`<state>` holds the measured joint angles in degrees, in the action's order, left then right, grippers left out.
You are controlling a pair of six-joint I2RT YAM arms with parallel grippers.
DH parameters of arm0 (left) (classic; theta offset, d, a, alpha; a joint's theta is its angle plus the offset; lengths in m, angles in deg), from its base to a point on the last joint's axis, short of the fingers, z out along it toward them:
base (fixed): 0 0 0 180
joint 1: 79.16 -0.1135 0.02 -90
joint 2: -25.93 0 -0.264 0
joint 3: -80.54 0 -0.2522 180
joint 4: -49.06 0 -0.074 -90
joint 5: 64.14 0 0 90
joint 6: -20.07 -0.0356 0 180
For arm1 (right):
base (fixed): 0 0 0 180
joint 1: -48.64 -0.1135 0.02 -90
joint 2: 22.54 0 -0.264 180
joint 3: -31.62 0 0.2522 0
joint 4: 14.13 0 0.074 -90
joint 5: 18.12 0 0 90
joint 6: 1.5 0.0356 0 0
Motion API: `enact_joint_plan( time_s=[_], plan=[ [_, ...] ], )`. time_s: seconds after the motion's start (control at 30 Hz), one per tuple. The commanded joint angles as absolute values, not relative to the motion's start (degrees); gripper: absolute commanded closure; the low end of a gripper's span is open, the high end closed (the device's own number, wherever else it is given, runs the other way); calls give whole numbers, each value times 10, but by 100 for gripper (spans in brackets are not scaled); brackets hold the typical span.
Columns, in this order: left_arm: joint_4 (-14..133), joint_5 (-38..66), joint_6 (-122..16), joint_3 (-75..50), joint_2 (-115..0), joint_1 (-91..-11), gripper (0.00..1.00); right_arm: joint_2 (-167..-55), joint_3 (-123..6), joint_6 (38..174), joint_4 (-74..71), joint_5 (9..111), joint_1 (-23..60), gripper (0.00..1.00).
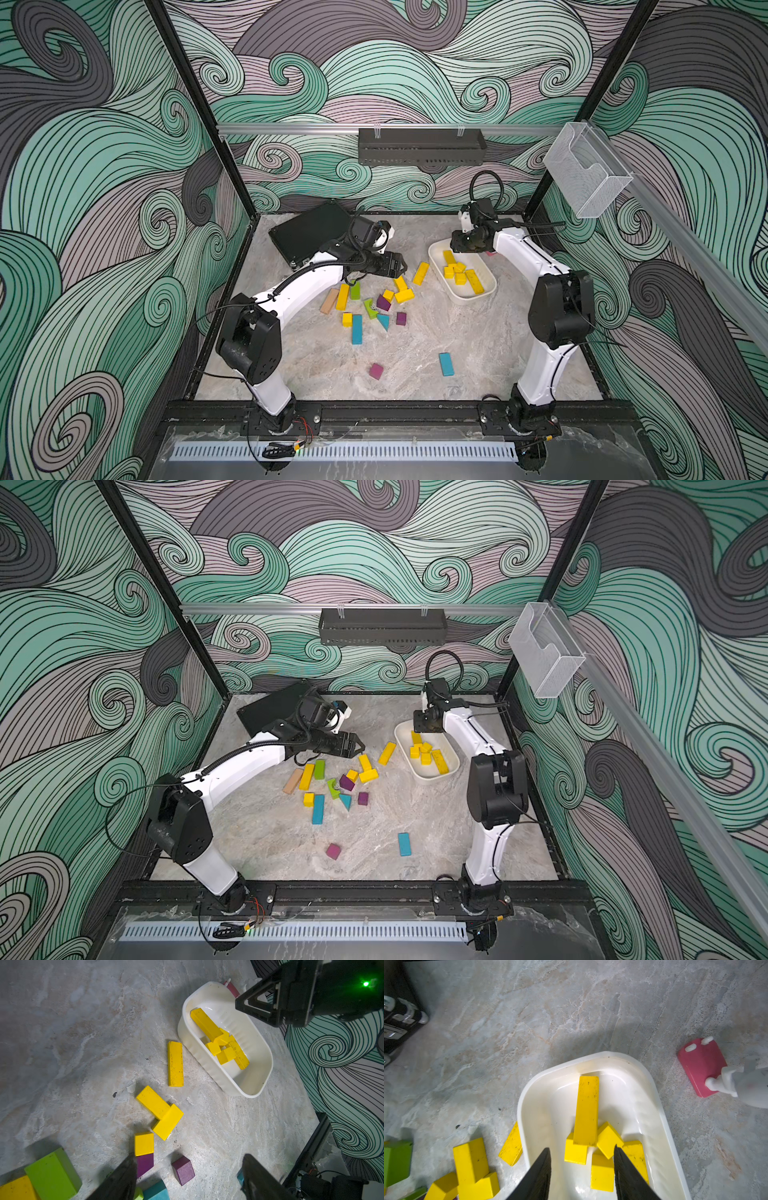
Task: Pick out the yellow building blocks
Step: Place the building block in the storage box, then pick up the building block from the center of the board.
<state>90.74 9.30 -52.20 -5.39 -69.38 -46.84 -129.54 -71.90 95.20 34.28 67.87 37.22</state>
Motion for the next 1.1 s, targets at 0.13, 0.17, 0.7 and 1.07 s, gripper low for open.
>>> enact_joint_plan(
  time_s=[0.13, 0.17, 0.7, 1.07],
  plan=[
    [946, 138, -542, -56, -646, -471, 22, -1188, -659, 968, 343, 641, 332, 51],
    [953, 140, -543, -57, -639, -471, 22, -1174, -651, 968, 343, 641, 326, 51],
    [945, 197, -562, -208, -466, -472, 21, -1106, -595, 986, 321, 650, 201, 50],
    [944, 250, -594, -260, -465, -473, 19, -1214, -614, 975, 324, 696, 147, 50]
  ],
)
